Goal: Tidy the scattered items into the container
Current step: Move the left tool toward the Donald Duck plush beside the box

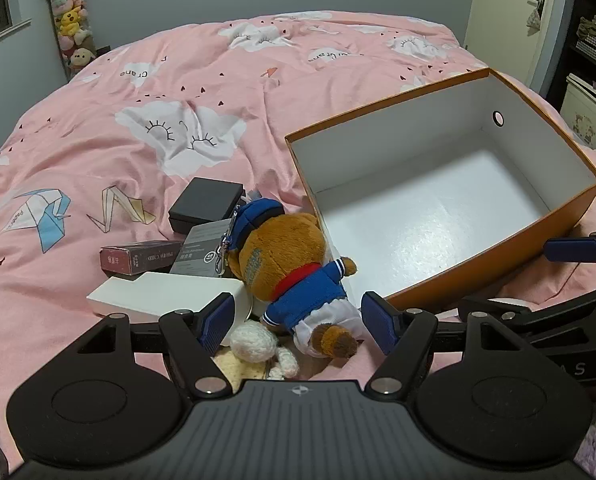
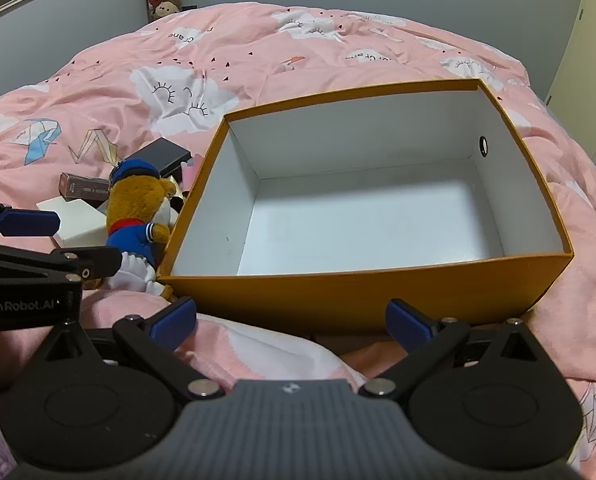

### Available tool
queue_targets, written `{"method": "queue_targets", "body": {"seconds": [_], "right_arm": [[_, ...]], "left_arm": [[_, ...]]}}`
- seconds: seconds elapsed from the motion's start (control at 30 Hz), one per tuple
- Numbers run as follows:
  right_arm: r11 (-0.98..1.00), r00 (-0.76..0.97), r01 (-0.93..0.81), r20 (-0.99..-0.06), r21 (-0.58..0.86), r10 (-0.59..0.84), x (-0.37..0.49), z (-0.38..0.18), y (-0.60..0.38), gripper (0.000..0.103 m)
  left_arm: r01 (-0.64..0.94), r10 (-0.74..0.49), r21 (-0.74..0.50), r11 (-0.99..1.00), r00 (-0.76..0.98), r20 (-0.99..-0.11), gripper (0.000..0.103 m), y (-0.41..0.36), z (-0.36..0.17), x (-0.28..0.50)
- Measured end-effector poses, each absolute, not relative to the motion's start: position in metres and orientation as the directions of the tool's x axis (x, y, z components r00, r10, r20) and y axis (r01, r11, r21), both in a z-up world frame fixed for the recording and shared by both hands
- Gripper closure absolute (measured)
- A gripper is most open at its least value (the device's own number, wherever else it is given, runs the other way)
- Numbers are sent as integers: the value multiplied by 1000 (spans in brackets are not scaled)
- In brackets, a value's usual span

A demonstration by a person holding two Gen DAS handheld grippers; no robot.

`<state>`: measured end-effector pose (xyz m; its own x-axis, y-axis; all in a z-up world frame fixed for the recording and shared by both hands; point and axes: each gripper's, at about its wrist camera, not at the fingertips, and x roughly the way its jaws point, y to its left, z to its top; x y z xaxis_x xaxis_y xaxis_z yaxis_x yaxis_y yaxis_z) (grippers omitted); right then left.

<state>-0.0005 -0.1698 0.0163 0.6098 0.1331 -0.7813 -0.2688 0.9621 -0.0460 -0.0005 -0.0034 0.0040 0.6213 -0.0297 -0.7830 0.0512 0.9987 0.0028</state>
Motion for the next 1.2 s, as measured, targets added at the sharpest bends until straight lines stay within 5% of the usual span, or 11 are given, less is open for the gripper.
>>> {"method": "queue_targets", "body": {"seconds": [0.43,0.77,1.2], "right_arm": [[960,611,-277,-778,-37,146,-2,16,-169,6],[949,617,-315,-759,3,207,0,21,-171,44],[870,558,-482,-729,104,396,20,19,-155,43]], "left_arm": [[52,-22,13,999,620,-784,20,-4,3,-1],[25,-14,2,1000,620,-785,27,10,7,2],[45,-138,-142,989,636,-759,26,35,10,11]]}}
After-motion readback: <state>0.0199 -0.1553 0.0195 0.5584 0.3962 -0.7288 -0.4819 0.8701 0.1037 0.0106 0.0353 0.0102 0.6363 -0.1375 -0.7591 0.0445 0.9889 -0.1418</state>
